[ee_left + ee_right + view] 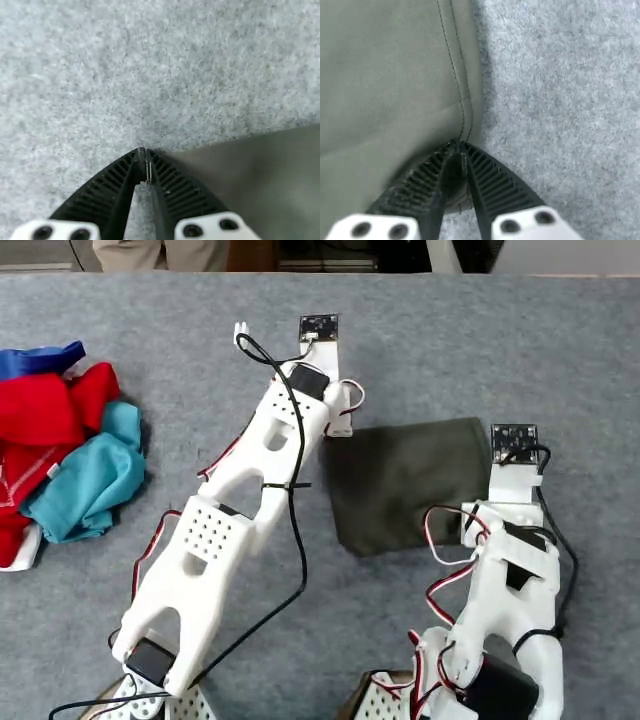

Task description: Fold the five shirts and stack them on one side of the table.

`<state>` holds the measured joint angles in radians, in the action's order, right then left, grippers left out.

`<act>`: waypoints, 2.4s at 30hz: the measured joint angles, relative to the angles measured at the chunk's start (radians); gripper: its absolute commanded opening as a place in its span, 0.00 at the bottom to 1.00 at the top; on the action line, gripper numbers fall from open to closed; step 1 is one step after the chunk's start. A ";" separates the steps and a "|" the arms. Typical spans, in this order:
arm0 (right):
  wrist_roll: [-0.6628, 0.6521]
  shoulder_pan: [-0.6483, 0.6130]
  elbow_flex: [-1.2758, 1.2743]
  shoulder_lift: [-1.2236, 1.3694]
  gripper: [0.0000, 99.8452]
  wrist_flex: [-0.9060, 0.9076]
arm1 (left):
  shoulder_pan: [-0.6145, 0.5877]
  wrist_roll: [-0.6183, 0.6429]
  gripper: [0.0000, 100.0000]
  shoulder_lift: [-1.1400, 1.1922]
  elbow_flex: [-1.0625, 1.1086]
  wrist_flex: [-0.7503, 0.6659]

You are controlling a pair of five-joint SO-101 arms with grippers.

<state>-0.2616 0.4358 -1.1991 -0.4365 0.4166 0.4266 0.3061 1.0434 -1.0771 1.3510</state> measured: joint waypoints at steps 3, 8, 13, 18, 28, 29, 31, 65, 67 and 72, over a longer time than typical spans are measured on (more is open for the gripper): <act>-0.002 0.000 0.000 0.000 0.01 0.000 | 0.000 0.003 0.02 0.029 -0.012 0.000; -0.023 0.000 0.008 0.049 0.01 -0.012 | 0.000 0.006 0.02 0.041 -0.014 0.000; -0.029 0.000 0.044 0.086 0.01 -0.012 | 0.000 0.006 0.02 0.041 -0.014 0.000; -0.029 0.000 0.046 0.089 0.01 -0.012 | 0.000 0.006 0.02 0.041 -0.014 0.000; -0.037 0.000 0.046 0.091 0.01 -0.012 | 0.000 0.006 0.02 0.041 -0.014 0.000; -0.037 0.000 0.046 0.091 0.01 -0.012 | 0.000 0.006 0.02 0.041 -0.014 0.000; -0.037 0.000 0.046 0.091 0.01 -0.012 | 0.000 0.009 0.02 0.041 -0.014 0.000; -0.037 0.000 0.043 0.091 0.01 -0.012 | -0.014 0.012 0.02 0.049 -0.046 0.000; -0.037 0.000 0.043 0.091 0.01 -0.012 | -0.014 0.012 0.02 0.049 -0.046 0.000; -0.037 0.000 0.043 0.091 0.01 -0.012 | -0.014 0.012 0.02 0.049 -0.046 0.000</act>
<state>-0.2984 0.4358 -1.1561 -0.3460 0.4043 0.4127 0.3184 1.0925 -1.1231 1.3510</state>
